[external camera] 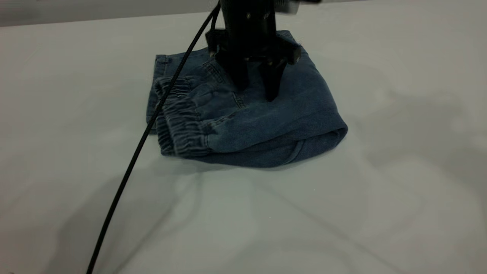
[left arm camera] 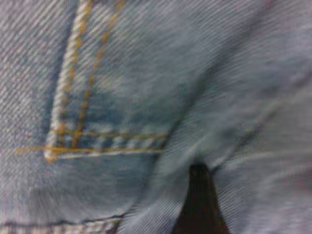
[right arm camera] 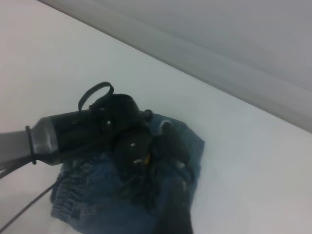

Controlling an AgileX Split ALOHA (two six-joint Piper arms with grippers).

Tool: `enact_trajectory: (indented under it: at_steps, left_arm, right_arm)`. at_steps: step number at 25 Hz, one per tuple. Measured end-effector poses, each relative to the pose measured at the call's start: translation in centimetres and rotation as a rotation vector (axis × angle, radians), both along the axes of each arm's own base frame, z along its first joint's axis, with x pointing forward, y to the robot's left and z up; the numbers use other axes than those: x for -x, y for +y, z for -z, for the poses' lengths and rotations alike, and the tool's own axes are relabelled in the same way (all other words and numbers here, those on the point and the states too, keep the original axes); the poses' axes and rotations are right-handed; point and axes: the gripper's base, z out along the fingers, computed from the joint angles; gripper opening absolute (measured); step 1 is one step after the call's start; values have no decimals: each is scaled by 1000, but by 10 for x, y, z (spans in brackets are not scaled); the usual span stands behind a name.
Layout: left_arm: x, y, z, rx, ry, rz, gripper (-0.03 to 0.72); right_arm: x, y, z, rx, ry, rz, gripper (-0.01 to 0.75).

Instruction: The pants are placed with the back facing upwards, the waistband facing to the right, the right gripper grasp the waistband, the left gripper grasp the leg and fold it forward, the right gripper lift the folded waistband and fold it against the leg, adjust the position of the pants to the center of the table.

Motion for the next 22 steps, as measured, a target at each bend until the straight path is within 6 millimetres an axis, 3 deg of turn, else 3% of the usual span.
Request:
enact_trajectory:
  at_steps: [13,17,22]
  left_arm:
    - [3,16,-143,33,-316,105,494]
    - [10,30,-193,9,-444,81,494]
    - [27,46,-252,32,-570,61,494]
  right_arm:
    - [1,4,-3,-1,-41,-68,590]
    - [14,4,-11,-29,-49,-87,590]
    - [44,0,-32,-66,-117,-103,590]
